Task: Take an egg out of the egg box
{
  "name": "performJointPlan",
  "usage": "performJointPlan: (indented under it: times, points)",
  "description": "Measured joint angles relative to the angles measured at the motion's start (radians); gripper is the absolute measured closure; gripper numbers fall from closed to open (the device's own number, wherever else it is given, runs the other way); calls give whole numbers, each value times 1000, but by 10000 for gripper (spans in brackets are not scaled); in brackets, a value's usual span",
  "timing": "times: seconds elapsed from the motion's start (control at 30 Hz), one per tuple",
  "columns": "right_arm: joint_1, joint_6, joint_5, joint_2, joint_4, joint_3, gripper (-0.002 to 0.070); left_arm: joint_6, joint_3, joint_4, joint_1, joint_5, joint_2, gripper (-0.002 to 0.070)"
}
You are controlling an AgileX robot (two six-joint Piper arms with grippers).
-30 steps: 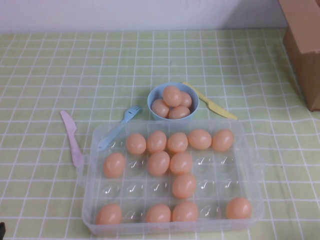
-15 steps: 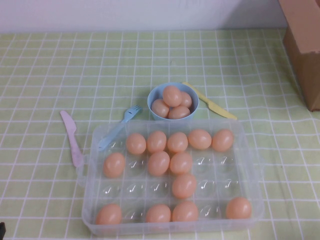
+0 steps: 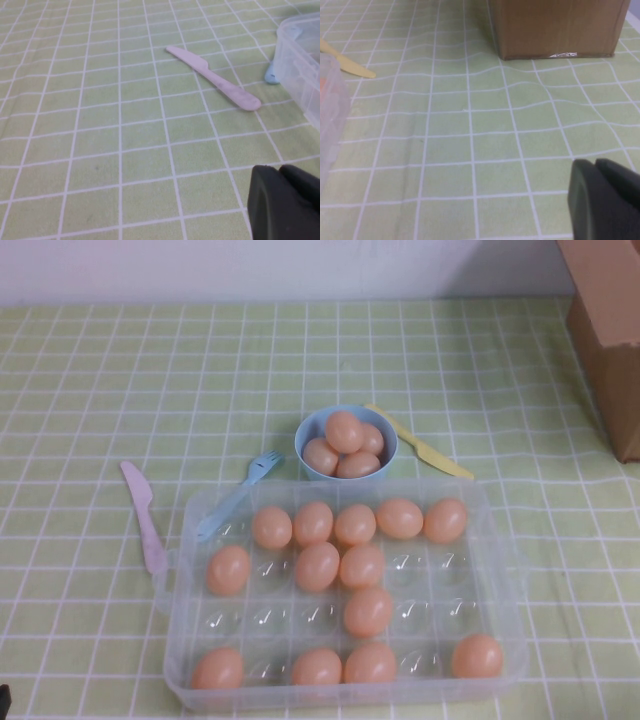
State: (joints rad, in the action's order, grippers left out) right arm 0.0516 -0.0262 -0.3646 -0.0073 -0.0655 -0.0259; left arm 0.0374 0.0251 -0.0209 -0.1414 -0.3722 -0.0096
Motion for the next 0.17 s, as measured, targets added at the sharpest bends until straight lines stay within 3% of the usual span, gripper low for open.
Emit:
performJointPlan:
  times: [0.17]
  points:
    - [0,0,-2,0,0,0,694,0,0,0,0,0,0,680]
